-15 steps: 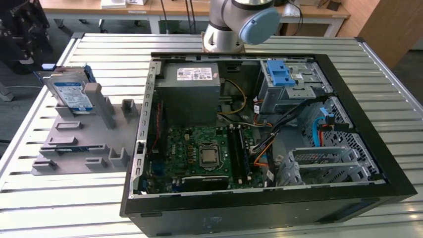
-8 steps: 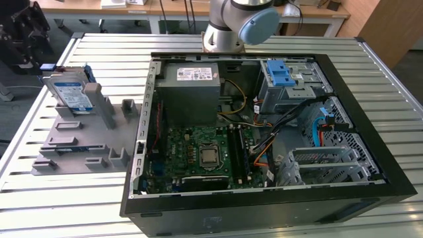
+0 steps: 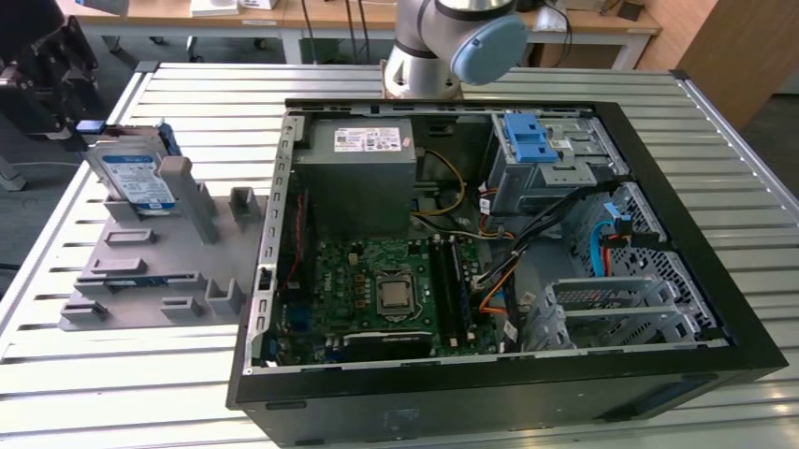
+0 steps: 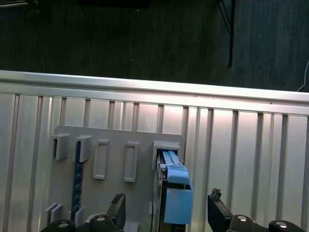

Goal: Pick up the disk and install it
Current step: 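Pick up the disk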

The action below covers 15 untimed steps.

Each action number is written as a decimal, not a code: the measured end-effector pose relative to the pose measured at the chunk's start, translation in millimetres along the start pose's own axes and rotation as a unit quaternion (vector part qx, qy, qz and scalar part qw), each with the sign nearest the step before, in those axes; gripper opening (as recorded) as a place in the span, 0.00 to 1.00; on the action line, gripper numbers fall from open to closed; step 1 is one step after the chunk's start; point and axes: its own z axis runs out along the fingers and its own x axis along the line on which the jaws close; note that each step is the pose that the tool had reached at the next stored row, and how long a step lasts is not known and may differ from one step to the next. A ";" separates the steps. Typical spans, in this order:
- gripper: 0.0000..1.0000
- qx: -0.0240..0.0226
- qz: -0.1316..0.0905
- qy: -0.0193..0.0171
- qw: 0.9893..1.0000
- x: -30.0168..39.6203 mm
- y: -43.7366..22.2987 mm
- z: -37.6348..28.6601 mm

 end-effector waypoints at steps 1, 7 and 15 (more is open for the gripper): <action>0.76 0.000 0.000 0.000 1.000 -0.2 0.1 1.8; 0.75 0.000 0.000 0.001 1.000 -0.9 0.7 8.8; 0.60 0.000 0.001 0.001 1.000 -2.1 1.5 15.0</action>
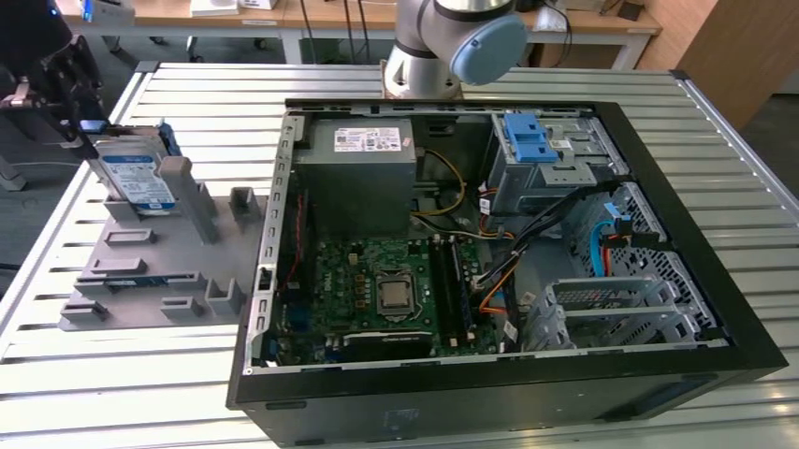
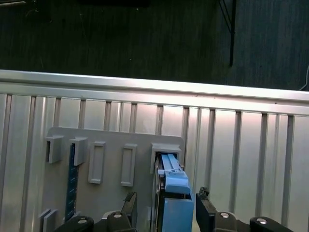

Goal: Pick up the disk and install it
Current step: 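Pick up the disk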

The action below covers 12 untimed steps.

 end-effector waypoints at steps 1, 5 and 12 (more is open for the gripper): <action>0.60 0.000 0.000 0.000 1.000 -0.1 0.0 1.3; 0.60 0.000 0.011 0.000 1.000 -0.2 0.0 5.2; 0.60 0.000 0.021 0.000 1.000 -0.3 0.0 11.1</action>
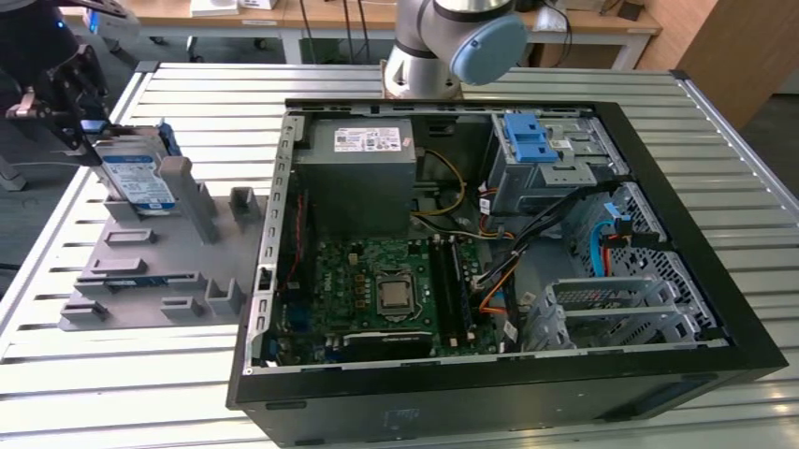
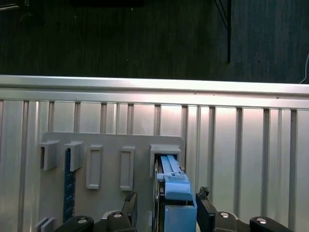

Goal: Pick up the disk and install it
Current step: 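Pick up the disk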

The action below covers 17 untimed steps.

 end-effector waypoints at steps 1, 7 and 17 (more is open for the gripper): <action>0.60 0.000 0.000 0.000 1.000 0.0 0.0 1.2; 0.60 0.000 0.000 0.000 1.000 0.1 0.4 4.5; 0.58 0.000 0.001 0.000 1.000 -2.5 0.3 5.6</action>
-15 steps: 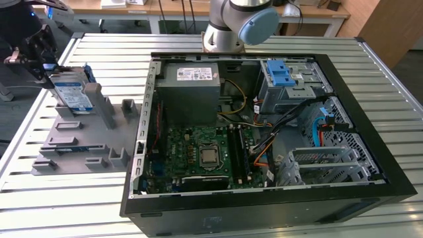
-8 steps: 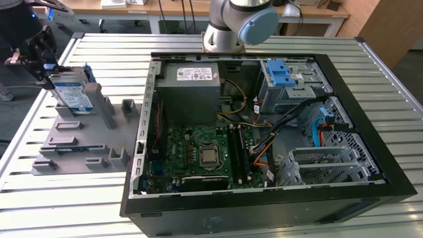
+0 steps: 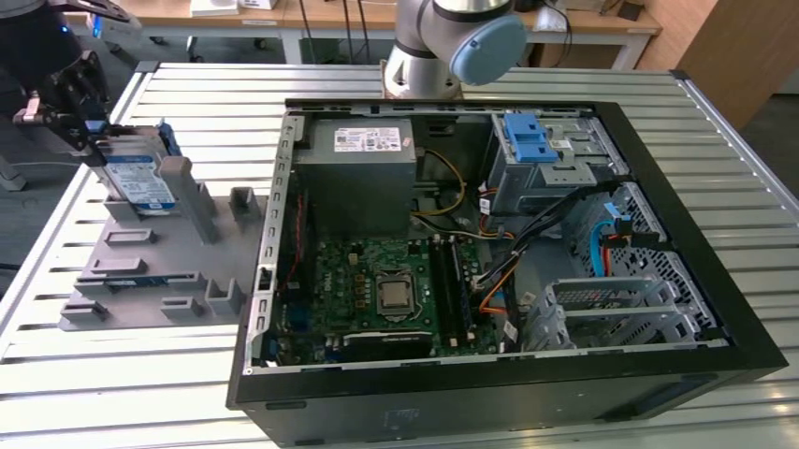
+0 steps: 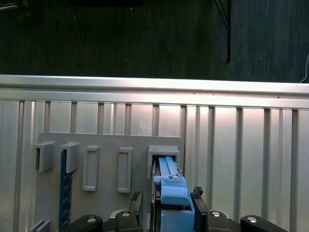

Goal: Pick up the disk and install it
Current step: 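Pick up the disk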

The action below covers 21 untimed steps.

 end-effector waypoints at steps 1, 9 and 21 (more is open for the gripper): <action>0.51 0.000 0.000 0.000 1.000 -0.2 0.0 0.0; 0.51 0.000 0.009 0.000 1.000 -2.6 -0.1 0.1; 0.36 0.000 0.009 0.000 1.000 -2.6 -0.1 0.2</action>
